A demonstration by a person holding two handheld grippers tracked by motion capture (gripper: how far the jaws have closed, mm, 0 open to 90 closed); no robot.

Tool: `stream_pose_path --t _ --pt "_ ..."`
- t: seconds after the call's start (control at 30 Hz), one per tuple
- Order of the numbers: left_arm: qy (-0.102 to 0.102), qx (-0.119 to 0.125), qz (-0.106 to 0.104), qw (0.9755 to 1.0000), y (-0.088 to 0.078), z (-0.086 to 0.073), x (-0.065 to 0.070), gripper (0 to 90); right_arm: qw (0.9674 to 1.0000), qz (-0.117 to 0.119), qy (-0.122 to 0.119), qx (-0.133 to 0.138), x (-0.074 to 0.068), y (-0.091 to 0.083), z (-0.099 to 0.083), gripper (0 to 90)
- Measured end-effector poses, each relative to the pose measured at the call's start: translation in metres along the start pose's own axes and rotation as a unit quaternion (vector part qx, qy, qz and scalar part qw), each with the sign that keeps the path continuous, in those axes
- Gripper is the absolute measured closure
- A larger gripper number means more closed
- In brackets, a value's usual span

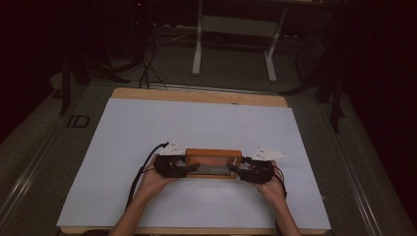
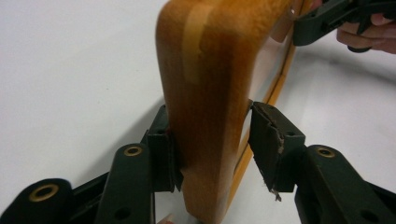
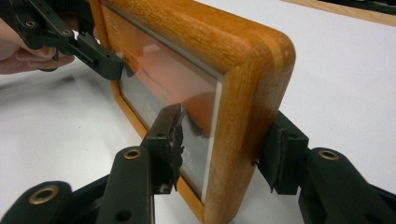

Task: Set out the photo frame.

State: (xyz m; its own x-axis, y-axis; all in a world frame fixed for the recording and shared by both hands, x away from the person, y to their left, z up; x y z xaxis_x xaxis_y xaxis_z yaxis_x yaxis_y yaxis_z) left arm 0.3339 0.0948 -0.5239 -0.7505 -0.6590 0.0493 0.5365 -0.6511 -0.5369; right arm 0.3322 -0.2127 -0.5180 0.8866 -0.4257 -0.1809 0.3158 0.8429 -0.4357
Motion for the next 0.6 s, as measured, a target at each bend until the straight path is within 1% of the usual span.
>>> stream_pose_path --t 0.03,0.1,0.13,0.17,0.2,0.23,0.27,0.33,0.4,0.53,0.57,0.6 --pt "0.001 -0.004 0.006 1.0000 0.0007 -0.0004 -0.0002 53.4 1.0000 -0.001 0.000 0.000 0.0003 0.0001 -0.0003 53.5" --pt "0.005 -0.020 0.024 0.9995 0.0025 -0.0017 -0.0010 52.0 1.0000 -0.008 0.001 -0.001 0.0012 0.0012 -0.0014 53.6" --pt "0.004 -0.025 0.027 0.9993 0.0033 -0.0028 -0.0016 51.5 0.9999 -0.014 0.002 -0.003 0.0021 0.0020 -0.0024 53.6" --pt "0.004 -0.025 0.027 0.9993 0.0033 -0.0028 -0.0016 49.7 0.9999 -0.014 0.002 -0.003 0.0021 0.0020 -0.0024 53.6" --pt "0.004 -0.031 0.029 0.9991 0.0039 -0.0047 -0.0028 49.7 0.9997 -0.023 0.004 -0.007 0.0032 0.0030 -0.0040 53.5" --pt "0.003 -0.028 0.027 0.9992 0.0033 -0.0052 -0.0028 51.8 0.9995 -0.027 0.010 -0.014 0.0056 0.0050 -0.0075 53.2" --pt "0.003 -0.029 0.028 0.9992 0.0030 -0.0052 -0.0028 51.7 0.9996 -0.023 0.008 -0.016 0.0057 0.0055 -0.0081 53.0" --pt "0.001 -0.029 0.025 0.9992 0.0030 -0.0054 -0.0030 51.8 0.9994 -0.028 0.005 -0.017 0.0046 0.0061 -0.0073 52.5" --pt "-0.003 -0.034 0.024 0.9991 0.0033 -0.0058 -0.0035 48.9 0.9994 -0.028 0.005 -0.017 0.0047 0.0061 -0.0077 52.1" --pt "-0.009 -0.039 0.026 0.9989 0.0010 -0.0070 -0.0044 44.8 0.9994 -0.029 0.005 -0.020 0.0051 0.0051 -0.0082 45.1" --pt "-0.015 -0.037 0.023 0.9990 -0.0006 -0.0075 -0.0045 44.7 0.9993 -0.031 0.006 -0.020 0.0052 0.0044 -0.0081 43.7" --pt "-0.016 -0.036 0.024 0.9989 -0.0024 -0.0078 -0.0047 44.3 0.9992 -0.033 0.008 -0.019 0.0052 0.0034 -0.0080 42.9"
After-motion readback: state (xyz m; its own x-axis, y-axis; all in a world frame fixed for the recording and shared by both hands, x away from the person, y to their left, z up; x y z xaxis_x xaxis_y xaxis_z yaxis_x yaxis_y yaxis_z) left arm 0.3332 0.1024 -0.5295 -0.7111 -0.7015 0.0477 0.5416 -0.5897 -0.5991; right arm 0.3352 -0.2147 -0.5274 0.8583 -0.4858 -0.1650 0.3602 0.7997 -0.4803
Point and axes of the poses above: each handheld gripper's, and its own axes: y roughly forward along the jaws, z roughly out of its top, x roughly to its right, the point moved 1 cm from there along y, roughly forward along the jaws, and after that the axes turned 10 degrees about z, right-handed, at the moved point
